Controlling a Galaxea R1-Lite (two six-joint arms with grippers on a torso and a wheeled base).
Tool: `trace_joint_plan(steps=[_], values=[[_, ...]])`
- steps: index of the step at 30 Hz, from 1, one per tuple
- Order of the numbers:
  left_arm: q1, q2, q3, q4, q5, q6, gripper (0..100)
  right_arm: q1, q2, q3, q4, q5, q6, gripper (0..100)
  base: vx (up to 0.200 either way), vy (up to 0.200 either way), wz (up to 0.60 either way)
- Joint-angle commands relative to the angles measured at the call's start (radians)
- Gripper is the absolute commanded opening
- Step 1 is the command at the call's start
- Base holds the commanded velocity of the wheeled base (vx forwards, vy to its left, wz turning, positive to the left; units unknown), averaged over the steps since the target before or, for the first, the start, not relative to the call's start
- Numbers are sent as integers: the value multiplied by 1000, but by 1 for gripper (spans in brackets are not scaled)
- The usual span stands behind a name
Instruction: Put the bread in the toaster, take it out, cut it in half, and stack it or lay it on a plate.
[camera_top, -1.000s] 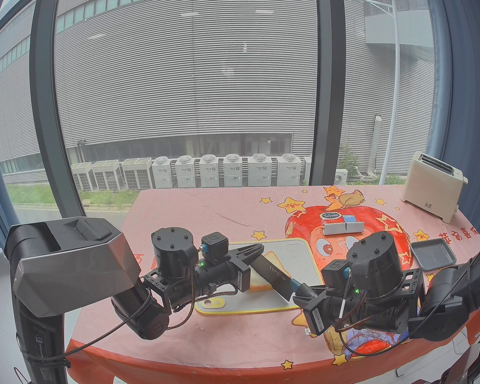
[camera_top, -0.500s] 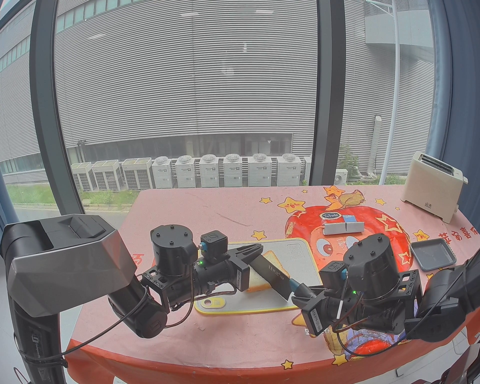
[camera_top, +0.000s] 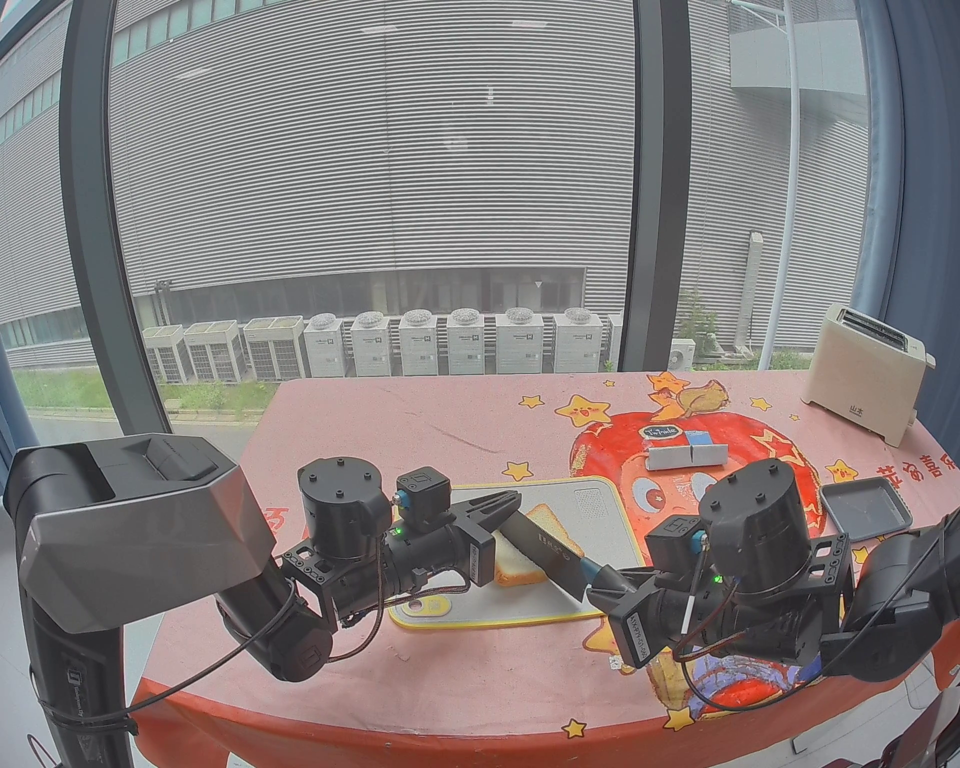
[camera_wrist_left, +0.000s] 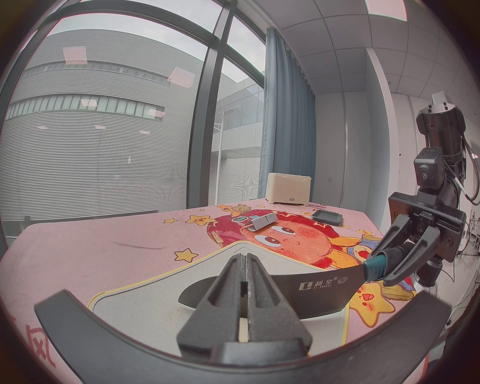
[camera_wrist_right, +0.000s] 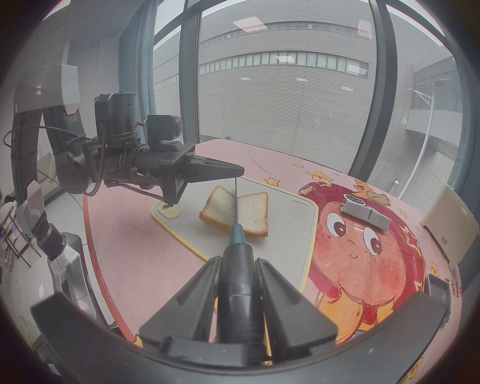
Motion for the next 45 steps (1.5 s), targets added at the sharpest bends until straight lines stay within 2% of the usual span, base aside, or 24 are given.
trace_joint_plan(steps=[1,11,23,45], values=[[3,10,-14,21,-2,0,0,2,35,-2,-4,0,1,0,0,0,0],[5,-26,-46,44,-2,-1,0,2,47,-5,-7,0,3,0,0,0,0],[-18,-15,11,36,-2,0,0,0,-22,-2,2,0,-2,0,0,0,0],[0,-52,-34,45,-2,0,0,6,55,0,-6,0,1,0,0,0,0]])
